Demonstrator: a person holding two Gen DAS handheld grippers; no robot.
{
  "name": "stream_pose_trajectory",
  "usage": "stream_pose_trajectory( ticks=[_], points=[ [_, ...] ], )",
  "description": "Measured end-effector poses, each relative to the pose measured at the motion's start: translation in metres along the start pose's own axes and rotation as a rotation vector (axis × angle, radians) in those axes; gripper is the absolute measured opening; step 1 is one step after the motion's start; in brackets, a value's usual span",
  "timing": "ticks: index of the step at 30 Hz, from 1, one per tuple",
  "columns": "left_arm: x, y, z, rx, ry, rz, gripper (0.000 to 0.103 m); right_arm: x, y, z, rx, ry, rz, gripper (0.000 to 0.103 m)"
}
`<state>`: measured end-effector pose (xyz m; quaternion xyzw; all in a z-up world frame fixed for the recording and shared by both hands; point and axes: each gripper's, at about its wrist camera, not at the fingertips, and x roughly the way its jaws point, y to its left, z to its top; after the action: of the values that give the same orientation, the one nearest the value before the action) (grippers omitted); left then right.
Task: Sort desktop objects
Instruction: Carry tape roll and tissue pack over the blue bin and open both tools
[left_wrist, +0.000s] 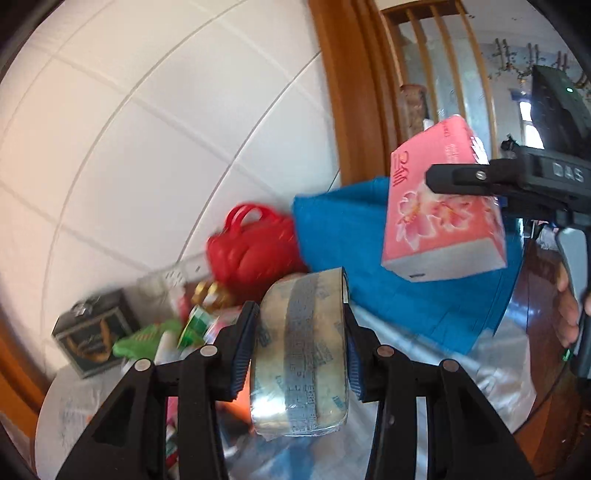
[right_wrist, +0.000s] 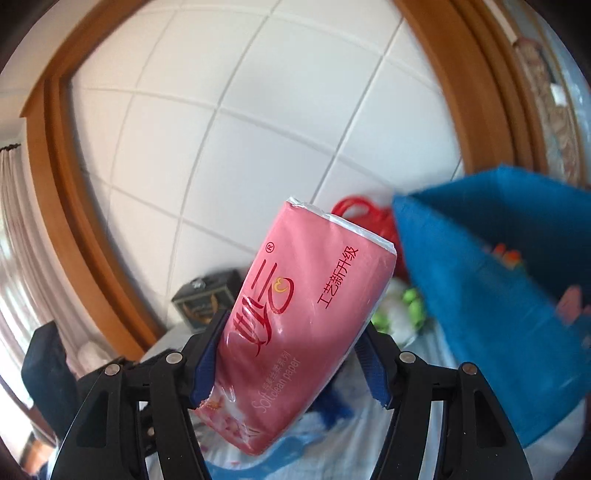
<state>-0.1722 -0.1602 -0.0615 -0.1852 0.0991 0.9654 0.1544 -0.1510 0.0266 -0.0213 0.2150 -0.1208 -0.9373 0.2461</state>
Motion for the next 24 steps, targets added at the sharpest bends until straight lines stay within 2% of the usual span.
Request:
stream_pose_trajectory(
  ticks=[3,7,12,18,20,21,24],
  points=[
    [0.023,-0.052,0.040,0.008,-0.051,-0.042,0.042,-0.045,-0.039,0.028,-0.032,-0.061,-0.044,0.066],
    [0.056,-0.122,0.087,0.029,-0.104,-0.108,0.042,-0.091,-0.099,0.059,-0.061,-0.108,-0.145,0.066],
    [0.102,-0.198,0.129,0.057,-0.105,-0.160,0.042,-0.106,-0.181,0.087,-0.038,-0.090,-0.233,0.066],
    [0.159,-0.237,0.185,0.033,-0.077,-0.134,0.045,-0.089,-0.258,0.109,0.027,-0.088,-0.308,0.068],
    [0.174,-0.243,0.202,0.013,-0.063,-0.115,0.064,-0.084,-0.279,0.118,0.061,-0.073,-0.325,0.068],
    [0.180,-0.246,0.209,0.005,-0.061,-0.092,0.067,-0.082,-0.290,0.123,0.081,-0.075,-0.330,0.069],
    [0.178,-0.247,0.216,-0.007,-0.098,-0.070,0.068,-0.090,-0.306,0.127,0.127,-0.105,-0.315,0.072]
  ],
)
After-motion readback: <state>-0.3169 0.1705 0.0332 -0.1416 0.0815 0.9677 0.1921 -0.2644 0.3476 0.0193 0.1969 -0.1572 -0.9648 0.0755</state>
